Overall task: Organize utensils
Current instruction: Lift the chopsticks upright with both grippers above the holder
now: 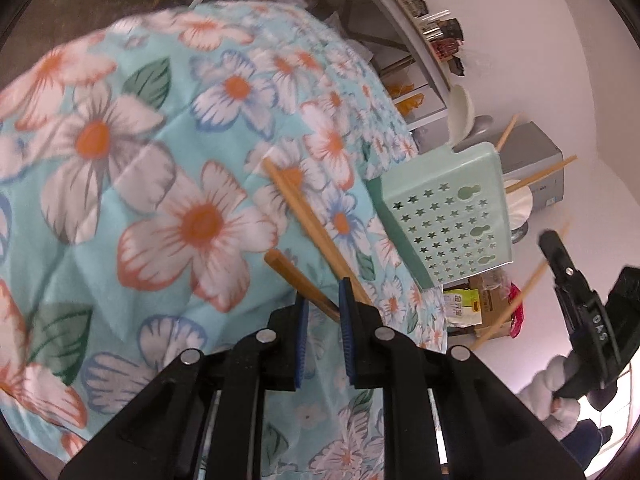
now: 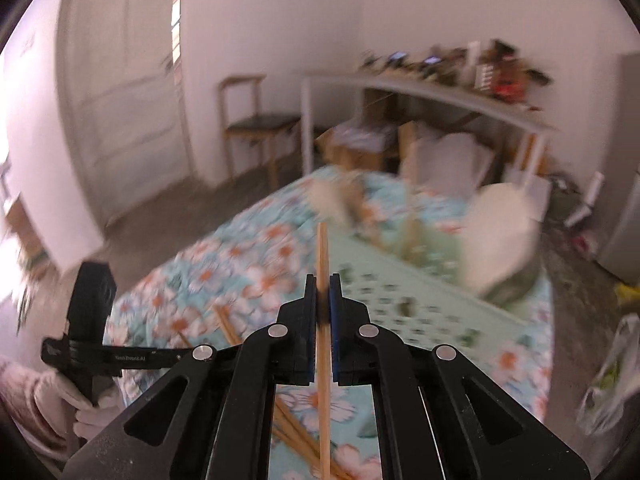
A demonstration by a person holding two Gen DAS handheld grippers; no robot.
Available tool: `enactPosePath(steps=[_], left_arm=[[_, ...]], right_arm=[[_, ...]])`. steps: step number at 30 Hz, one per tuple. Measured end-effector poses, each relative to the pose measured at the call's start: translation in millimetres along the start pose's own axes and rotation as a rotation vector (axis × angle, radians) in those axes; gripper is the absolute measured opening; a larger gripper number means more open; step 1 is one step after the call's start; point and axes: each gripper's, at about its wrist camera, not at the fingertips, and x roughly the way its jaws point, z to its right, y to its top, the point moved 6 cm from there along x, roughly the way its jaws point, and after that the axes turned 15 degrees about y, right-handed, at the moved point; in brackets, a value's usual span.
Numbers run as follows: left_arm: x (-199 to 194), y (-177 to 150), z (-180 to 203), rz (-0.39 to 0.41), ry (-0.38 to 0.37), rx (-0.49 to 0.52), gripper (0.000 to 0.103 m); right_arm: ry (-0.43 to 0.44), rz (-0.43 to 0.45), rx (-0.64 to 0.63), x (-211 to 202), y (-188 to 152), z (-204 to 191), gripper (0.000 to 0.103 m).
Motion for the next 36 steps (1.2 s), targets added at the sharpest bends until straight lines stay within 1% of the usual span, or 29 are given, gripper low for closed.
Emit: enactPosePath(steps=[4,8,10,15,19,23,36], left_arm=[[-16.5,2.5,17.4,0.060,-0.004,0.071,0.013],[-37.0,2.9,36.3,0.138,-0.007,0.159,0.012],[-47.5,3.8,46.6,0.187,-0.006,0.213,0.012],[-72.4,3.6,73.2,0.309,0.003,0.345,0.010],[-87.8,0.2,88.5,0.374,0.005,0.425,0.009],[-98.1,-2.2,102.3,0.418,0.005,0.474,0.008],[-130.4,0.5,131.8,0.505,0.003,0.548,0.006]], right_arm=[[-0.052,0.101,0.070,-38.7,-2.4,12.6,0.004],[-0.077,0.167,0.130,-58.0,-8.4,19.7,0.004],[-0.082,0.193,0.163,-67.1,-12.6,25.9,0.004],[-0.100,0.222,0.215,-75.5,-20.9,34.2,0.004],[-0.106,0.254,0.235,-84.6,-23.1,34.5,0.004],[-0.105,0.278,0.240,-93.3,-25.0,35.0,0.004],[-0.086,0.340,0.260,-107.0,-26.1,38.1,0.004]])
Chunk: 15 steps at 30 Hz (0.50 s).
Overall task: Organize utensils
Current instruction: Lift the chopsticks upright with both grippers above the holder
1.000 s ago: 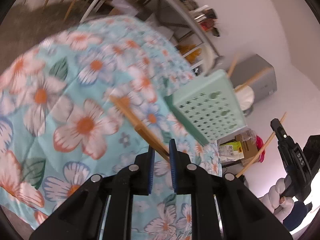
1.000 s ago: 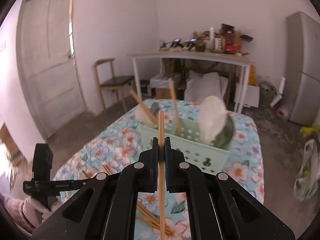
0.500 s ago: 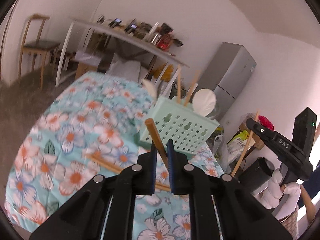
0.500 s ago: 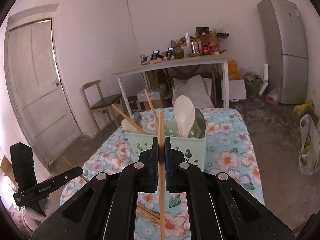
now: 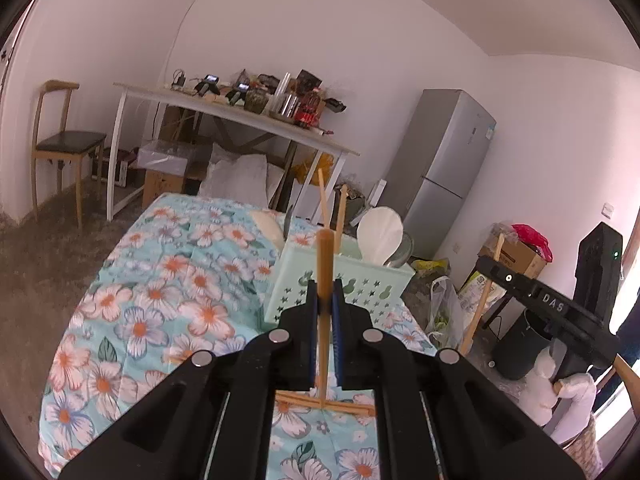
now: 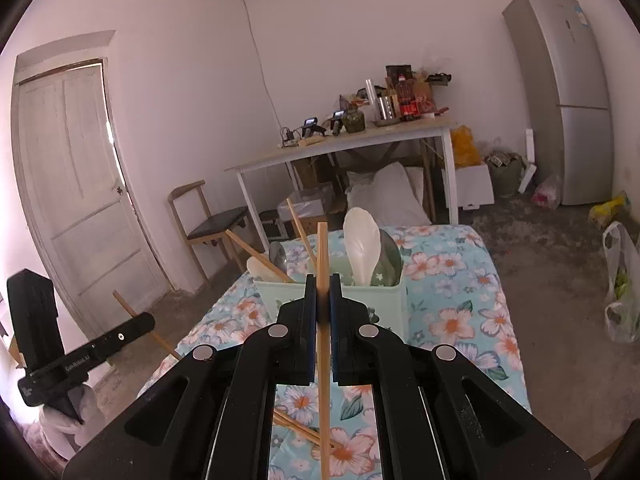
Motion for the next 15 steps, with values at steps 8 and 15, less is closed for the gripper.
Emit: enactPosePath(steps=[8,15], left_arm=[[-12.7,23.1,6.2,0.050,-0.007,0.019,0.006],[-29.2,52.5,12.2,0.121,-0.025,0.021,0.006]], right_arm=[[0.019,0.024,0.005,-4.1,4.0,-0.8,0.004],[0.040,0.051,0.004,-10.5,10.0,-3.2,0.004]])
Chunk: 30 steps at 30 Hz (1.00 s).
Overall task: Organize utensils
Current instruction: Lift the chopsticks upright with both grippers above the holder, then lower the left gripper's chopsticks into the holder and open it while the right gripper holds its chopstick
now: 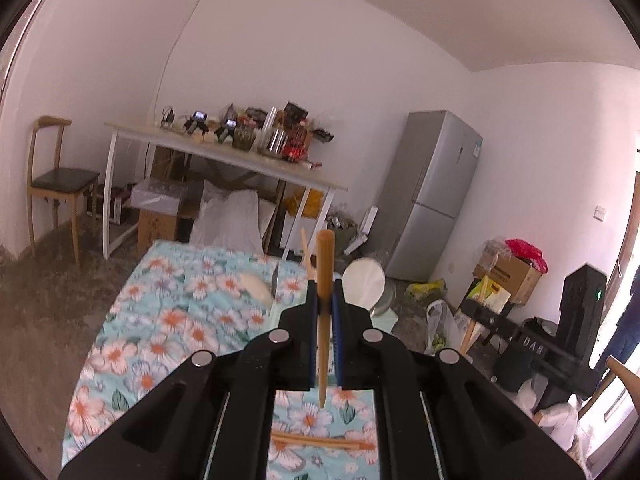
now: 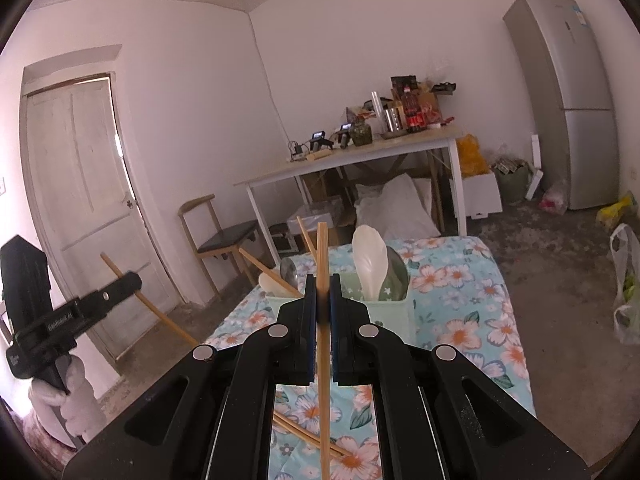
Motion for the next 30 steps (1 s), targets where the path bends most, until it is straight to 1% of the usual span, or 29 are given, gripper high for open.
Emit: enactPosePath(steps=[3,9,14,17,24,27,30], left_arm=[[-4.4,13.7,2.7,0.028,-0.010,-0.001,0.006],[-9.1,46.6,8.6,0.096,0.001,0.009,0.006],[3.2,66.5,17.4,0.122,0.026,0.031,0.006],[13.0,74.1,26.7,0.127,0.016,0.039,0.006],[51.9,88.8,61.2,0.127,-0.008,0.094,0.006],[74.7,85.3,71.0,0.123,0.013,0.128,0.006],[107.6,73.8,77.9,0.079,0.036,0.147,0.006]], right_arm=[[0.000,0.008,0.001,-3.2,1.4,-0.9,0.004],[0.011,0.026,0.000,-9.2,5.0,-1.1,0.004],[0.033,0.041,0.004,-9.4,8.3,1.1,0.004],[0.041,0.039,0.001,-6.2,10.8,3.6,0.004],[0.073,0.056,0.027,-3.5,11.5,10.8,0.004],[0.080,0.058,0.036,-1.5,11.8,16.1,0.004],[0.091,0.068,0.050,-0.2,12.2,22.1,0.004]])
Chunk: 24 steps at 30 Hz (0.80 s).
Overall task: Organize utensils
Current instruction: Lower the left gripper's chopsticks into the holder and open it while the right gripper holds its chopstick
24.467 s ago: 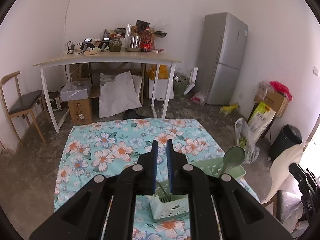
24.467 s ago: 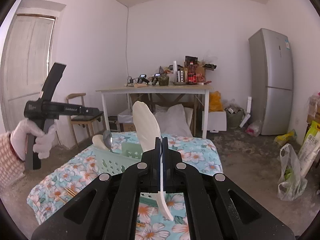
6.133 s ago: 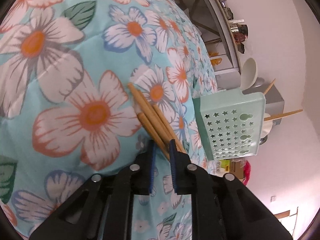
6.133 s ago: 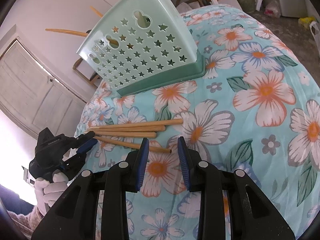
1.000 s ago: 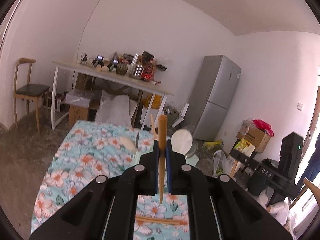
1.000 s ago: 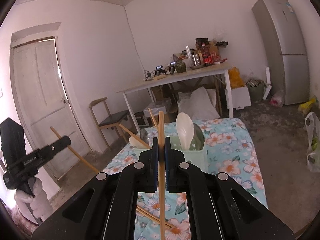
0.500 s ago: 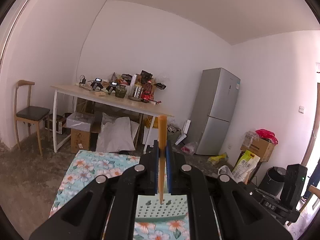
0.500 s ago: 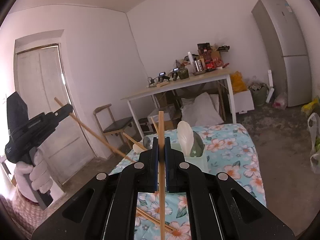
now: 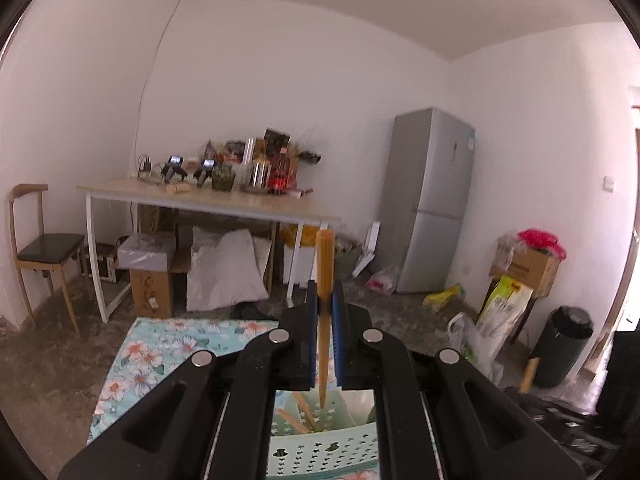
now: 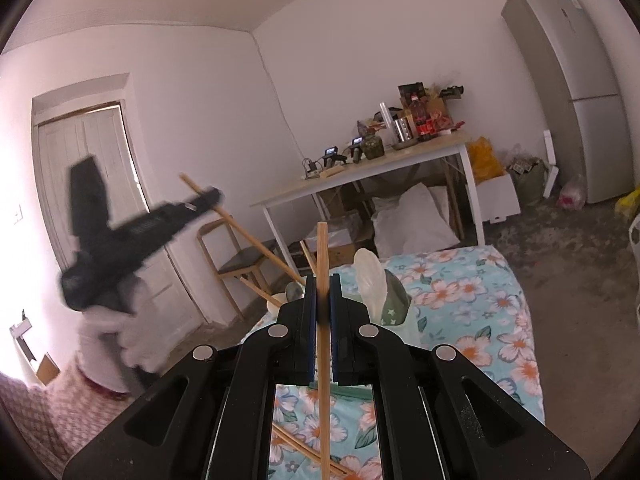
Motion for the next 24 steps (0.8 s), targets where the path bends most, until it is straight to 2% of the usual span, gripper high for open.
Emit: enactPosePath(steps=[3,9,22,24], left_arm=[[31.9,-16.5,8.4,-0.059,0.007,0.006,0.006],[66.9,-47.1,24.8,-0.137,0.004,0.023,0.006],[62.7,-62.6,22.6,-0.181,-0.029,0.006,0.006],[62.7,-63.2,20.0,-0.186,-0.033,-0.003,0.010]], right_arm=[[0.009,-0.004,0.016,2.0,-2.6,5.7,0.004],[0.010,-0.013,0.048,5.4,-8.2,20.0,0.004],[-0.001,-0.035,0.057,6.5,-10.6,24.9,0.004],[-0.007,-0.037,0.050,6.8,-9.9,23.1,0.004]])
